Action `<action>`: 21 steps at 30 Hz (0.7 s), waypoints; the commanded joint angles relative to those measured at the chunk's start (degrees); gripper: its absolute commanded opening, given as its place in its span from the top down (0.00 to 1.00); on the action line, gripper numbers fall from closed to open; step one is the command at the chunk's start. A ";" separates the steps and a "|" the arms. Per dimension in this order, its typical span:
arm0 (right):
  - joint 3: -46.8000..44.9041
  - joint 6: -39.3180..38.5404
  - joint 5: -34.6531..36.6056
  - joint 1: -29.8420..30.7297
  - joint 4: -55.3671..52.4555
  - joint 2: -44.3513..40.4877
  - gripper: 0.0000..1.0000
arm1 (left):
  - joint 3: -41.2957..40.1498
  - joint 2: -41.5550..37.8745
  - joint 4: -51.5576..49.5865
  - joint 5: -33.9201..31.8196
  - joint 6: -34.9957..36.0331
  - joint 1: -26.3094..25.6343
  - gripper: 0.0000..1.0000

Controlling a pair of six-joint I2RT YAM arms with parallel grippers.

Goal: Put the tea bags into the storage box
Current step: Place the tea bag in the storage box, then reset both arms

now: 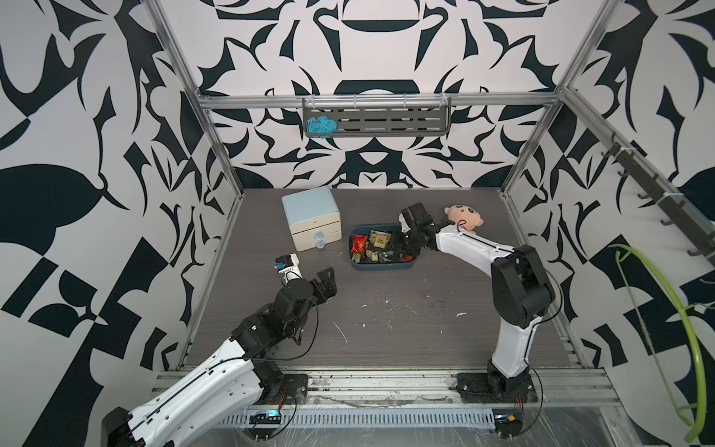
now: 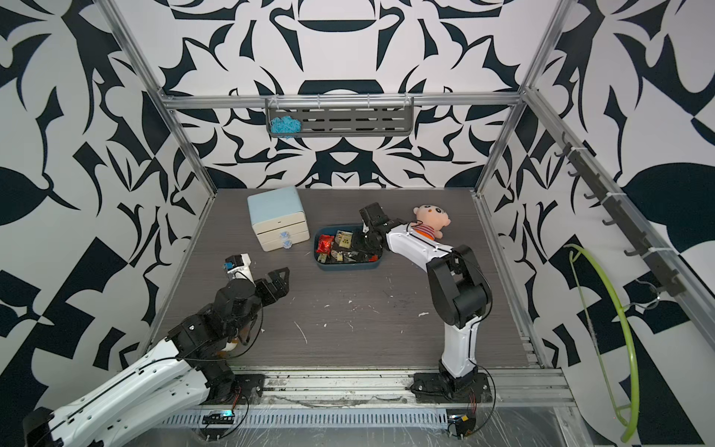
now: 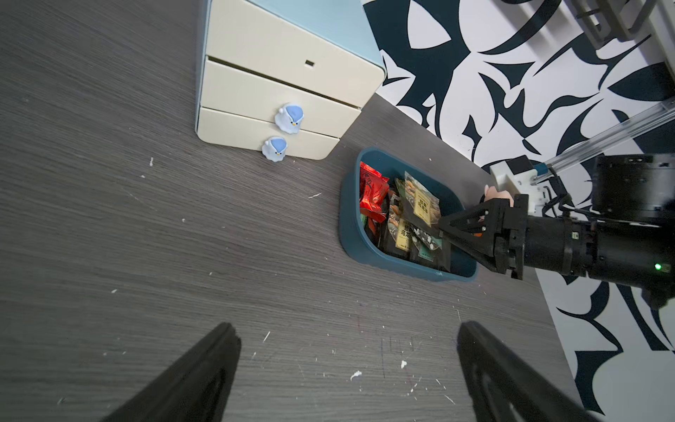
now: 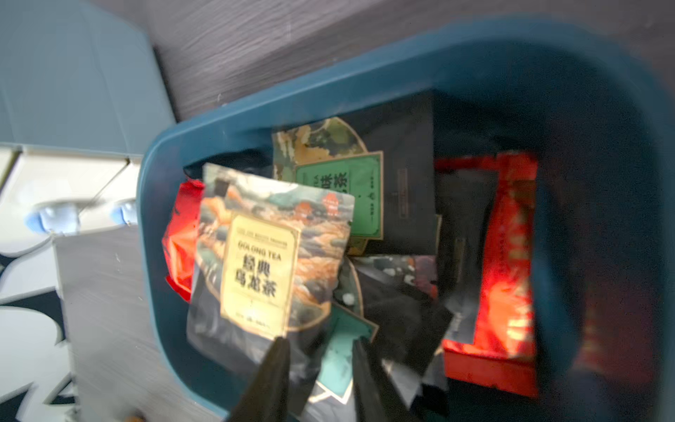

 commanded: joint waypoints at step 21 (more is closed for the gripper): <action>-31.74 -25.17 32.55 -0.11 9.77 -60.88 0.09 | 4.43 6.37 24.34 -2.88 47.29 0.90 0.00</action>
